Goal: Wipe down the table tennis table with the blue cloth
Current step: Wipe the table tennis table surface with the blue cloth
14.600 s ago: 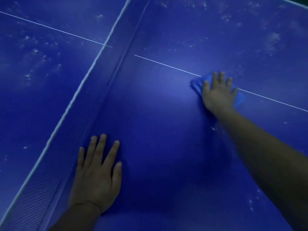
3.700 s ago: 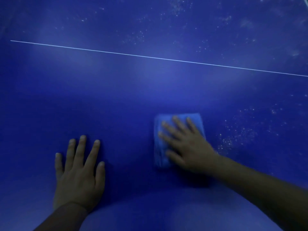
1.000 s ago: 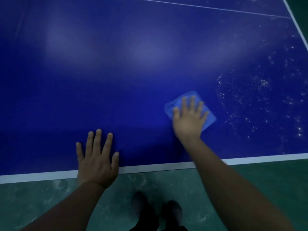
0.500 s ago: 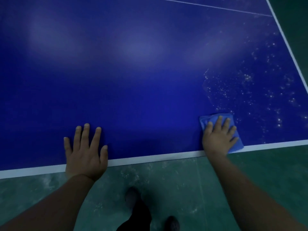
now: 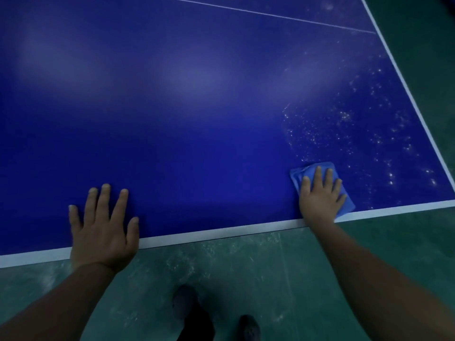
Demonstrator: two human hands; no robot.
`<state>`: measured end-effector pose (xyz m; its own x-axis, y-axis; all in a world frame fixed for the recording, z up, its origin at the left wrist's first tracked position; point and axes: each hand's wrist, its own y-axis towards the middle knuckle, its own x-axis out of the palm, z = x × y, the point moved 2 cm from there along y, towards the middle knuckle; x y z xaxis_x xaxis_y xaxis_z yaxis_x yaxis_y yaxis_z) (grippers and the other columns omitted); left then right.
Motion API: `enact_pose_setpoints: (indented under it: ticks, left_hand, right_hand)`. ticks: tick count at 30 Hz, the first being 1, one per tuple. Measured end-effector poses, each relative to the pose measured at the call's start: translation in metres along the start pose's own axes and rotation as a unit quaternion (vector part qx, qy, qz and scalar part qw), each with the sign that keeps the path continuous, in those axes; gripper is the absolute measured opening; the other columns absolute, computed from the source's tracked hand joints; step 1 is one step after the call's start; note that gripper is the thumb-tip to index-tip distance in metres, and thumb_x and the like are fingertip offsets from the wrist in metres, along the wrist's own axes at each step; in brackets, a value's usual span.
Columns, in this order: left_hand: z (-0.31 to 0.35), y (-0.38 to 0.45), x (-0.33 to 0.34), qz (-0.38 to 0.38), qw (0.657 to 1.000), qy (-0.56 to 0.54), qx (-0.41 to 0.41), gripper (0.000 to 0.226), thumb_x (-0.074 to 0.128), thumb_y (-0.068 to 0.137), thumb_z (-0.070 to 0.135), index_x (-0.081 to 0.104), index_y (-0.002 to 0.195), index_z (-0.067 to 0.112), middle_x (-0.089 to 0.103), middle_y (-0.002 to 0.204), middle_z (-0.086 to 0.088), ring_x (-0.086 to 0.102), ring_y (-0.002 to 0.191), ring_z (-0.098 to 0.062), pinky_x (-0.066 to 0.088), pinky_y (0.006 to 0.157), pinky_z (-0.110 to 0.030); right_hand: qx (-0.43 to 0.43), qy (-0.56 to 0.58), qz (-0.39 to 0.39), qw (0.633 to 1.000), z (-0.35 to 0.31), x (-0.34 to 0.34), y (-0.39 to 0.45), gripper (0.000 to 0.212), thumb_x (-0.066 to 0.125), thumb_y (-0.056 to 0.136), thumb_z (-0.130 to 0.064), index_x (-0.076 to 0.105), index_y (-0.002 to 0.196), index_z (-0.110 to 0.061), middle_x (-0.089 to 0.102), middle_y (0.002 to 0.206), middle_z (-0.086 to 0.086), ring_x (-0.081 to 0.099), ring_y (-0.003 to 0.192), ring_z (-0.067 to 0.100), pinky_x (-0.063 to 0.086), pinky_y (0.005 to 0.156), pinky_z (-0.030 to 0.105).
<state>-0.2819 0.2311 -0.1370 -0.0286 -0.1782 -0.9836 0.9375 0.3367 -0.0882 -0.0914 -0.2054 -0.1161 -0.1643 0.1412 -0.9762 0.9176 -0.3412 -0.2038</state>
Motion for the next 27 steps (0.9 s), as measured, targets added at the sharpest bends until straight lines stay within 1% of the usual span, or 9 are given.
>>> enact_pose_setpoints:
  ticks: [3, 5, 7, 9, 14, 17, 20, 23, 27]
  left_hand:
    - [0.001, 0.000, -0.002, 0.012, 1.000, -0.002, 0.004, 0.071, 0.019, 0.098, 0.055, 0.030, 0.157, 0.017, 0.021, 0.164, -0.017, 0.009, 0.154, -0.033, -0.001, 0.121, -0.057]
    - [0.002, -0.001, -0.001, 0.017, 1.000, 0.002, 0.005, 0.071, 0.020, 0.098, 0.055, 0.030, 0.157, 0.016, 0.022, 0.164, -0.018, 0.010, 0.154, -0.034, 0.000, 0.120, -0.059]
    - [0.001, 0.000, 0.001, 0.017, 1.000, 0.008, 0.002, 0.071, 0.019, 0.099, 0.054, 0.029, 0.157, 0.016, 0.021, 0.164, -0.018, 0.011, 0.154, -0.034, 0.002, 0.120, -0.060]
    - [-0.001, -0.001, 0.002, 0.019, 1.000, 0.013, -0.001, 0.071, 0.017, 0.099, 0.054, 0.029, 0.157, 0.015, 0.021, 0.164, -0.018, 0.013, 0.153, -0.035, 0.006, 0.119, -0.061]
    - [0.039, -0.010, -0.004, 0.046, 0.998, -0.039, -0.013, 0.069, 0.023, 0.098, 0.047, 0.034, 0.153, 0.008, 0.024, 0.162, -0.020, 0.017, 0.152, -0.037, 0.008, 0.120, -0.060]
    - [0.106, -0.021, -0.002, 0.059, 0.993, -0.100, 0.011, 0.066, 0.026, 0.098, 0.044, 0.035, 0.152, 0.007, 0.025, 0.163, -0.018, 0.017, 0.152, -0.034, 0.007, 0.122, -0.057]
    - [0.174, -0.023, 0.007, 0.074, 0.988, -0.133, 0.030, 0.064, 0.027, 0.100, 0.042, 0.038, 0.152, 0.006, 0.029, 0.162, -0.016, 0.020, 0.152, -0.033, 0.010, 0.122, -0.058]
    - [0.225, -0.018, 0.019, 0.064, 0.989, -0.120, 0.064, 0.062, 0.029, 0.100, 0.041, 0.041, 0.151, 0.008, 0.031, 0.162, -0.014, 0.021, 0.152, -0.030, 0.011, 0.121, -0.057]
    - [0.254, -0.012, 0.038, 0.028, 0.995, -0.051, 0.076, 0.065, 0.028, 0.100, 0.045, 0.038, 0.153, 0.011, 0.025, 0.164, -0.008, 0.015, 0.154, -0.028, 0.009, 0.121, -0.059]
  right_hand:
    - [0.025, 0.013, 0.004, 1.000, -0.040, 0.010, -0.024, 0.062, 0.017, 0.104, -0.055, 0.009, 0.161, -0.032, 0.000, 0.169, -0.002, -0.002, 0.154, 0.031, 0.002, 0.121, 0.060]
    - [-0.147, -0.007, 0.012, 0.989, -0.073, 0.025, -0.060, 0.062, 0.022, 0.103, -0.055, 0.018, 0.159, -0.032, 0.009, 0.168, -0.001, 0.005, 0.154, 0.031, 0.003, 0.121, 0.057]
    - [-0.369, -0.044, -0.024, 0.928, -0.081, 0.034, -0.094, 0.063, 0.023, 0.100, -0.058, 0.027, 0.157, -0.033, 0.015, 0.167, -0.004, 0.006, 0.155, 0.027, -0.001, 0.122, 0.054]
    - [-0.448, -0.062, -0.063, 0.890, -0.065, 0.024, -0.081, 0.064, 0.018, 0.098, -0.062, 0.023, 0.157, -0.037, 0.006, 0.167, -0.011, -0.002, 0.155, 0.022, -0.007, 0.123, 0.049]
    - [-0.167, -0.063, -0.010, 0.984, 0.011, -0.002, 0.011, 0.068, 0.009, 0.099, -0.064, 0.007, 0.160, -0.035, -0.004, 0.168, -0.006, -0.005, 0.155, 0.025, -0.002, 0.123, 0.053]
    - [-0.015, -0.005, 0.000, 1.000, 0.010, -0.001, 0.007, 0.062, 0.014, 0.103, -0.057, 0.003, 0.160, -0.034, -0.003, 0.169, -0.003, -0.004, 0.154, 0.028, 0.002, 0.121, 0.058]
    - [-0.174, -0.002, 0.022, 0.985, -0.027, 0.014, -0.038, 0.061, 0.020, 0.103, -0.055, 0.020, 0.159, -0.031, 0.010, 0.168, -0.001, 0.007, 0.154, 0.031, 0.005, 0.122, 0.059]
    - [-0.442, -0.049, -0.013, 0.896, -0.019, 0.023, -0.056, 0.060, 0.026, 0.101, -0.059, 0.034, 0.155, -0.033, 0.023, 0.165, -0.004, 0.014, 0.154, 0.028, 0.009, 0.121, 0.057]
    - [-0.270, -0.059, 0.025, 0.961, 0.062, -0.002, 0.045, 0.066, 0.020, 0.098, -0.061, 0.027, 0.157, -0.033, 0.018, 0.166, -0.002, 0.013, 0.153, 0.029, 0.011, 0.122, 0.056]
